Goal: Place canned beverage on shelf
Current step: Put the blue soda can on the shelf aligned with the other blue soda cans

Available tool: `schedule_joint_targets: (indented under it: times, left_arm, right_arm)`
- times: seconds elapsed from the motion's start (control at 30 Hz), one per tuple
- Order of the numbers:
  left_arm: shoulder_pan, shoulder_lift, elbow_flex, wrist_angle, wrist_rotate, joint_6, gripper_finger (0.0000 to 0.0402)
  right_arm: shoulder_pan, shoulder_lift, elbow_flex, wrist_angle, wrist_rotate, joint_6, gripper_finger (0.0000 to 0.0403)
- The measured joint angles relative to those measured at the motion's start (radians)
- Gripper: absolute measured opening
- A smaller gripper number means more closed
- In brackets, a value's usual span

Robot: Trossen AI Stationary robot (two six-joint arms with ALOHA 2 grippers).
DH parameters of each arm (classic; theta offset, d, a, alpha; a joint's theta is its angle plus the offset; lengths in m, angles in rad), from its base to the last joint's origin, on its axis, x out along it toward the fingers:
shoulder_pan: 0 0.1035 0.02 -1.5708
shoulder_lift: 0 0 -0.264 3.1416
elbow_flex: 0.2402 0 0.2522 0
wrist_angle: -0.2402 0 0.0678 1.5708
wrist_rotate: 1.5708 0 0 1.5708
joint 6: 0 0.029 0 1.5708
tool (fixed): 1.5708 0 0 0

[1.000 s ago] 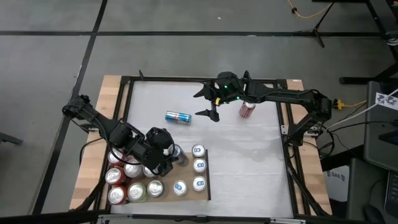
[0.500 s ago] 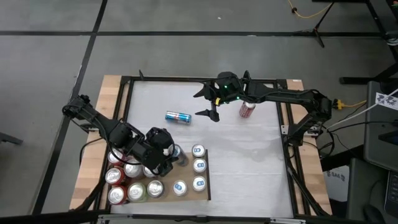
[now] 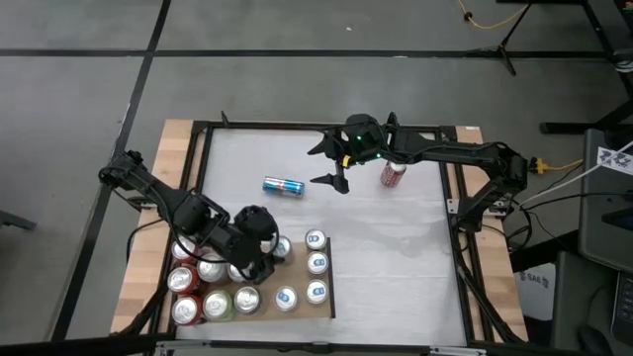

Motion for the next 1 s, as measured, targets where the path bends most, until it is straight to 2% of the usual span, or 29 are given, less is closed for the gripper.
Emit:
schedule_joint_targets:
  times: [0.37, 0.57, 0.73, 0.87, 1.0]
  left_arm:
    - [0.002, -0.037, 0.0, 0.037, -0.004, 0.004, 0.0293]
    - [0.028, -0.106, 0.0, 0.037, -0.006, 0.004, 0.0293]
    - [0.073, -0.164, 0.001, 0.038, -0.006, 0.021, 0.0293]
    - [0.107, -0.199, 0.001, 0.053, -0.006, 0.12, 0.0293]
    - [0.142, -0.212, 0.001, 0.054, -0.006, 0.22, 0.0293]
  right_arm:
    - [0.001, -0.01, 0.005, 0.036, -0.002, 0.0, 0.0385]
    - [0.001, -0.023, 0.079, 0.02, -0.029, 0.012, 0.0385]
    - [0.001, -0.023, 0.179, 0.022, -0.136, 0.19, 0.0385]
    - [0.014, -0.023, 0.246, 0.022, -0.247, 0.336, 0.0385]
    - [0.081, -0.023, 0.28, 0.021, -0.245, 0.373, 0.0385]
